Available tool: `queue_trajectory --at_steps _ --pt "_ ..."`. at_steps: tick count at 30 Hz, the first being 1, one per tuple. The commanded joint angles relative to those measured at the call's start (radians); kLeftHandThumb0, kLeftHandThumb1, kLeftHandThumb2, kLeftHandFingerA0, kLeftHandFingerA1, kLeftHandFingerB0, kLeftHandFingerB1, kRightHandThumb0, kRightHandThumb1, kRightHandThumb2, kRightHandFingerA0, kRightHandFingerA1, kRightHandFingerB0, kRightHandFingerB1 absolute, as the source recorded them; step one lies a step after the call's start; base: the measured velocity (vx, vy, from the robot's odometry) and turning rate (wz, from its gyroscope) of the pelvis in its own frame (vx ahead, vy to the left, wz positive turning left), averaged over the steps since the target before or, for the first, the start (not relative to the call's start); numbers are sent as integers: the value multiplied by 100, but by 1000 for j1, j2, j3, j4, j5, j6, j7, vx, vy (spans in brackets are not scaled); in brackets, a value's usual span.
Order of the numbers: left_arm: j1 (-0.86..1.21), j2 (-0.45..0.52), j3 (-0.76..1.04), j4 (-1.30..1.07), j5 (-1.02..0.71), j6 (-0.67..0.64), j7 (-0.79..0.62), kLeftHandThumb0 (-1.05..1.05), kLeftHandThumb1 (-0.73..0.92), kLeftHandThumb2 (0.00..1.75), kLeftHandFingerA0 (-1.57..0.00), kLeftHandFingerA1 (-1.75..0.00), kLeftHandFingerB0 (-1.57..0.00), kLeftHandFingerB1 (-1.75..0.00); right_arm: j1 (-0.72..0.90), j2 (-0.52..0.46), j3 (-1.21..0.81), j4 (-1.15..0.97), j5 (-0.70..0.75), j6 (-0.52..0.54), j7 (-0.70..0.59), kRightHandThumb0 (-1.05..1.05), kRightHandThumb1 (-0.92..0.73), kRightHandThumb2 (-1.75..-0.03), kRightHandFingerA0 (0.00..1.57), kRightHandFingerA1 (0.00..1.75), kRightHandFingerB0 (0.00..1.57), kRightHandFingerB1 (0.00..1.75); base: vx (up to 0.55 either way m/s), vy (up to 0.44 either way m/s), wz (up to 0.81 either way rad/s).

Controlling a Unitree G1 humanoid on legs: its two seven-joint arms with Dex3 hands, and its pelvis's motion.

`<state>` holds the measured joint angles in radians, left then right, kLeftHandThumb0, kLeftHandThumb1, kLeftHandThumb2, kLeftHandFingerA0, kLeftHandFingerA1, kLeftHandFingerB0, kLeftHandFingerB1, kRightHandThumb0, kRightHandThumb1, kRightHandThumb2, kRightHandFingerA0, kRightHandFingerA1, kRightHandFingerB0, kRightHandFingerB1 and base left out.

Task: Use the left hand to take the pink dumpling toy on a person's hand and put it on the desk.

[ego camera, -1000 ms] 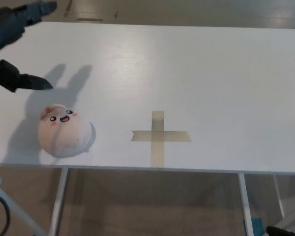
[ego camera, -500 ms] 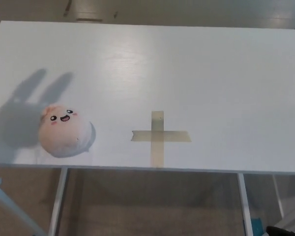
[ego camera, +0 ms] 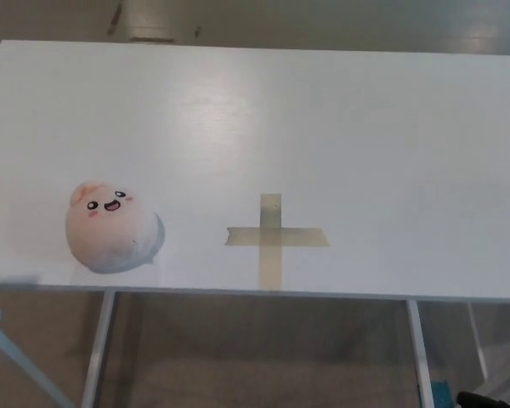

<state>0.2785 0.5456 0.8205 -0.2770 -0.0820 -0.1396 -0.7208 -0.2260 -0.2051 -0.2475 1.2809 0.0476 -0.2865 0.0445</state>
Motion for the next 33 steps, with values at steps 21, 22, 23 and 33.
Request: queue_trajectory --at_steps 21,22,23,33 --pt "54 -38 -449 809 402 -88 302 -39 56 57 -52 -39 -41 -35 25 4 40 14 -21 32 -37 -33 -65 -59 57 45 51 43 0 0 0" --pt "-9 -21 -488 869 409 -33 307 -44 60 58 -43 -36 -35 -33 26 3 39 14 -20 32 -36 -33 -65 -59 57 45 51 43 0 0 0" --pt "-71 -15 -518 932 416 2 315 -56 49 85 -33 -50 -20 -43 25 1 37 14 -18 34 -36 -33 -65 -59 57 45 51 43 0 0 0" --pt "-473 -58 -587 1429 317 190 483 -34 53 105 0 -47 0 -46 15 30 25 21 -9 34 -59 -38 -50 -84 51 59 41 54 0 0 0"
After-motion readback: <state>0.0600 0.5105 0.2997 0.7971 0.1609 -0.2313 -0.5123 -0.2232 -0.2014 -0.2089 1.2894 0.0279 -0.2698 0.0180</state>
